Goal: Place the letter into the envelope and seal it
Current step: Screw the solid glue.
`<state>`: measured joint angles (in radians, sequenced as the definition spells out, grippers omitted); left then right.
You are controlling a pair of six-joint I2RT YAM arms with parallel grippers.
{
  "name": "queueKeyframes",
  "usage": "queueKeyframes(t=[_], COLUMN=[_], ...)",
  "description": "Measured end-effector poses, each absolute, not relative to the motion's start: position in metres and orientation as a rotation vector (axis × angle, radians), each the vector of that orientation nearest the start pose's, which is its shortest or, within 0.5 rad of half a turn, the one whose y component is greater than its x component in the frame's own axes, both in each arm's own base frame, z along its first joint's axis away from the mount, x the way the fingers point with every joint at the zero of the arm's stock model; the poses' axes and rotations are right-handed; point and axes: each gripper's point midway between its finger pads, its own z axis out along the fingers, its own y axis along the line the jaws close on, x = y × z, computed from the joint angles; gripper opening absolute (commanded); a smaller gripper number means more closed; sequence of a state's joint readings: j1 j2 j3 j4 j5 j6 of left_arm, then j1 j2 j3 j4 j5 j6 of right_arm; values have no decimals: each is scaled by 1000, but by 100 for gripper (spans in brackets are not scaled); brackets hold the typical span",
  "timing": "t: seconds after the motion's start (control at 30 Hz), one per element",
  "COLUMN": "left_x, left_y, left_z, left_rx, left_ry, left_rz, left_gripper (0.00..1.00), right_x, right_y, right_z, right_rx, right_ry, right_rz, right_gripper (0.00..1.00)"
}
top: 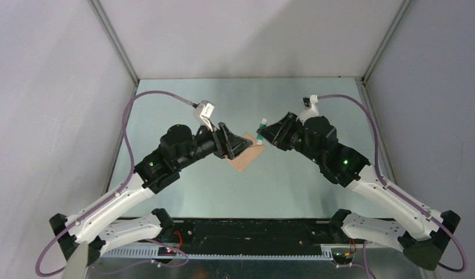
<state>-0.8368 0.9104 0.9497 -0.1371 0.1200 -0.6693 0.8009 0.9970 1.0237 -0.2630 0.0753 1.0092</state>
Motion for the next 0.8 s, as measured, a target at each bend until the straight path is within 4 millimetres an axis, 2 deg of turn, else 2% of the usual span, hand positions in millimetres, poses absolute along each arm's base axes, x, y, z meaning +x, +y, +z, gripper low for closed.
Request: queueKeyframes(t=[0.17, 0.3, 0.5, 0.8], left_x=[201, 203, 194, 185], left_y=[-284, -282, -293, -305], left_z=[310, 295, 289, 289], left_rx=[284, 311, 401, 469], left_ry=[1896, 1936, 1957, 1971], left_rz=[-1037, -969, -999, -1044], left_gripper=[70, 66, 64, 62], right_x=[233, 232, 231, 232], right_y=[274, 275, 276, 279], right_z=[312, 303, 295, 297], right_rx=[285, 279, 269, 257], right_ry=[2032, 2068, 2092, 2093], right_rz=[1067, 1010, 973, 962], right_gripper=[0, 0, 0, 0])
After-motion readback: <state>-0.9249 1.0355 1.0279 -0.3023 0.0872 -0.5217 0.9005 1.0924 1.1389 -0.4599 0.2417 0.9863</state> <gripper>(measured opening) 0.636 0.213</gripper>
